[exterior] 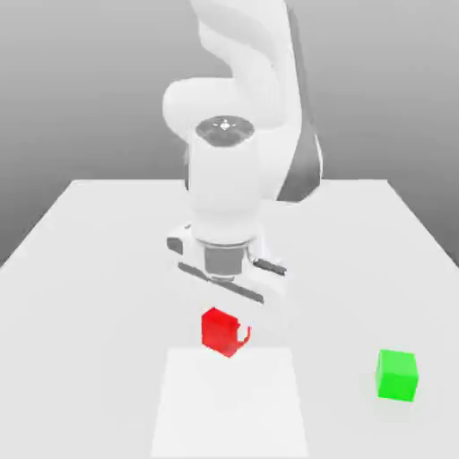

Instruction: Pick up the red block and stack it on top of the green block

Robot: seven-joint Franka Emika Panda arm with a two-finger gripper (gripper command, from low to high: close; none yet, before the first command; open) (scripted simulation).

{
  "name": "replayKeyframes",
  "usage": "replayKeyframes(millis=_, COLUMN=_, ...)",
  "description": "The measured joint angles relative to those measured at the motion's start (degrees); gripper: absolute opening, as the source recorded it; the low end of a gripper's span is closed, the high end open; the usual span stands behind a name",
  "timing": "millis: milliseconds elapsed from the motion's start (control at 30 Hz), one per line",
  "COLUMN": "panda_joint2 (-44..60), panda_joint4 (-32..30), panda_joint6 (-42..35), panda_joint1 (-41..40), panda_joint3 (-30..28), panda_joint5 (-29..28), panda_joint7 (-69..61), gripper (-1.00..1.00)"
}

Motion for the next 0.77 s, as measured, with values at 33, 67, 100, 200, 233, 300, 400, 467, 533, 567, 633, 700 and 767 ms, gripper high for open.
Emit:
replayKeyframes(millis=33, panda_joint2=0.28, panda_joint4=0.86, panda_joint6=-0.59, panda_joint1=1.52, panda_joint3=0.58, panda_joint5=-0.05, panda_joint7=-2.56, gripper=-1.0)
replayKeyframes(millis=67, panda_joint2=0.57, panda_joint4=1.72, panda_joint6=-1.17, panda_joint1=3.01, panda_joint3=1.17, panda_joint5=-0.13, panda_joint7=-5.11, gripper=-1.0)
replayKeyframes(millis=100, panda_joint2=0.86, panda_joint4=2.59, panda_joint6=-1.75, panda_joint1=4.55, panda_joint3=1.71, panda_joint5=-0.23, panda_joint7=-7.66, gripper=-1.0)
replayKeyframes(millis=200, panda_joint2=1.76, panda_joint4=5.19, panda_joint6=-3.48, panda_joint1=9.27, panda_joint3=3.12, panda_joint5=-0.63, panda_joint7=-15.22, gripper=-1.0)
replayKeyframes(millis=233, panda_joint2=2.06, panda_joint4=6.06, panda_joint6=-4.06, panda_joint1=10.21, panda_joint3=4.2, panda_joint5=-0.79, panda_joint7=-17.73, gripper=-1.0)
replayKeyframes(millis=300, panda_joint2=2.67, panda_joint4=7.79, panda_joint6=-5.21, panda_joint1=12.42, panda_joint3=6.06, panda_joint5=-1.18, panda_joint7=-22.68, gripper=-1.0)
replayKeyframes(millis=400, panda_joint2=3.63, panda_joint4=10.39, panda_joint6=-6.91, panda_joint1=16.32, panda_joint3=8.57, panda_joint5=-1.92, panda_joint7=-29.98, gripper=-1.0)
replayKeyframes(millis=467, panda_joint2=4.98, panda_joint4=11.83, panda_joint6=-7.09, panda_joint1=18.09, panda_joint3=9.59, panda_joint5=-2.94, panda_joint7=-33.46, gripper=-1.0)
replayKeyframes(millis=533, panda_joint2=8.47, panda_joint4=12.39, panda_joint6=-4.38, panda_joint1=18.36, panda_joint3=8.97, panda_joint5=-5.53, panda_joint7=-32.72, gripper=-1.0)
replayKeyframes(millis=567, panda_joint2=10.47, panda_joint4=12.56, panda_joint6=-2.65, panda_joint1=18.77, panda_joint3=8.3, panda_joint5=-7.08, panda_joint7=-31.78, gripper=-1.0)
replayKeyframes(millis=633, panda_joint2=14.33, panda_joint4=12.84, panda_joint6=0.79, panda_joint1=20.05, panda_joint3=6.49, panda_joint5=-9.99, panda_joint7=-29.81, gripper=1.0)
replayKeyframes(millis=700, panda_joint2=14.33, panda_joint4=12.84, panda_joint6=0.79, panda_joint1=20.05, panda_joint3=6.49, panda_joint5=-9.99, panda_joint7=-29.81, gripper=1.0)
replayKeyframes(millis=767, panda_joint2=14.33, panda_joint4=12.84, panda_joint6=0.79, panda_joint1=20.05, panda_joint3=6.49, panda_joint5=-9.99, panda_joint7=-29.81, gripper=1.0)
